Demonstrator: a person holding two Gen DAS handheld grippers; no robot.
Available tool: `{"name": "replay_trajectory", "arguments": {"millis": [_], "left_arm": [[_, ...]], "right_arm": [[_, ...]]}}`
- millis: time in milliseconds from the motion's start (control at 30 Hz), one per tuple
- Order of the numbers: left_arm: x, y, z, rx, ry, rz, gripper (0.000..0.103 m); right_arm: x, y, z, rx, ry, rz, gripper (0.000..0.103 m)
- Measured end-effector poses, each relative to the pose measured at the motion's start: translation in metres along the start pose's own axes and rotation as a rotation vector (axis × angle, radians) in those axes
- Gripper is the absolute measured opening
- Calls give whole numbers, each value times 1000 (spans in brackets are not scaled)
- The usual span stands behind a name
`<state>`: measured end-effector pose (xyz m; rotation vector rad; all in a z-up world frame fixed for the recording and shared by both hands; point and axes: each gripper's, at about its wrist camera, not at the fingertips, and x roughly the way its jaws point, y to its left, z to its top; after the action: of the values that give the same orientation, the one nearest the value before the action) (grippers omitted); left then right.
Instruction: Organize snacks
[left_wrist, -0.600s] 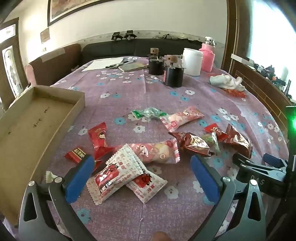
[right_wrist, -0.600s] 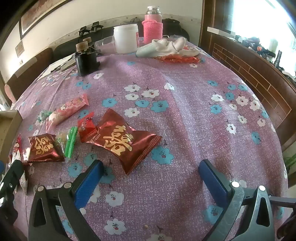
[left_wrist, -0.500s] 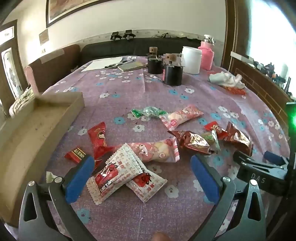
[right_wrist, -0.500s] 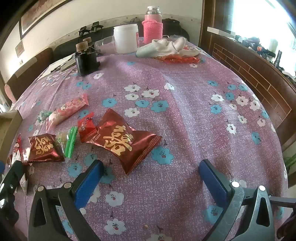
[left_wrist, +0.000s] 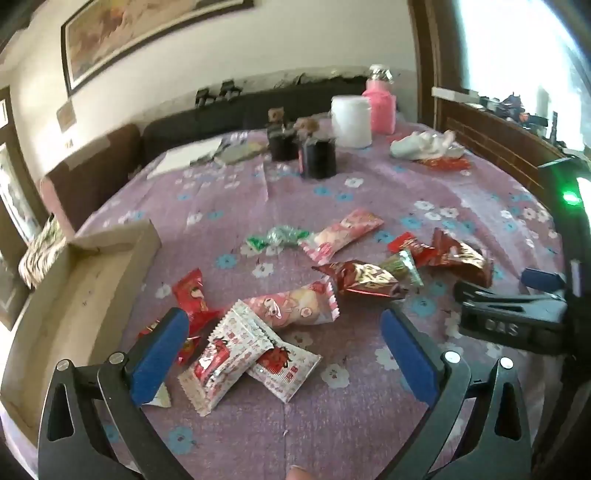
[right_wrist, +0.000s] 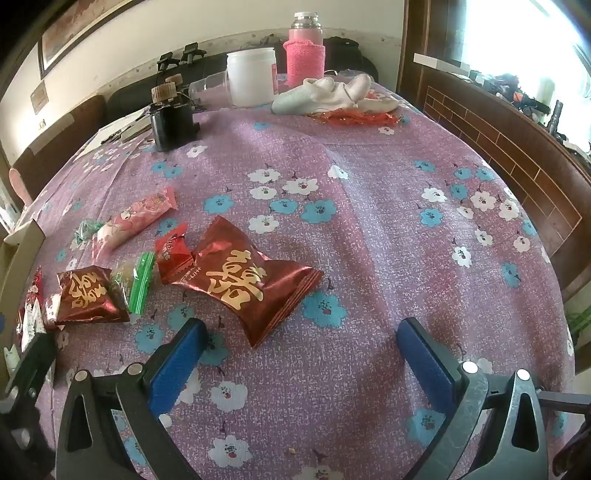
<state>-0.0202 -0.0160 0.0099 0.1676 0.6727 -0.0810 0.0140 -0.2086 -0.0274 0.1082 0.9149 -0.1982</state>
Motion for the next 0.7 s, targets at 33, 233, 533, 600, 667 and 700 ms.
{"name": "replay_trajectory", "arguments": {"millis": [33,233,533,600,667,700], "left_arm": [[-6,1,-1,-2,-14,2,103],[-42,19,-4,-71,-121,6,103],[-72,40,-9,-157,-226,-59,103],[-83,34,-11,-110,-255,-27,103],[-93,29,-14,-44,-274,33,103],[-98,28,-15,-14,-279,70,103]], "right_arm": [[0,0,0,0,0,0,103],[0,0,0,0,0,0,103],[0,0,0,0,0,0,103],[0,0,0,0,0,0,103],[0,0,0,0,0,0,103],[0,0,0,0,0,0,103]]}}
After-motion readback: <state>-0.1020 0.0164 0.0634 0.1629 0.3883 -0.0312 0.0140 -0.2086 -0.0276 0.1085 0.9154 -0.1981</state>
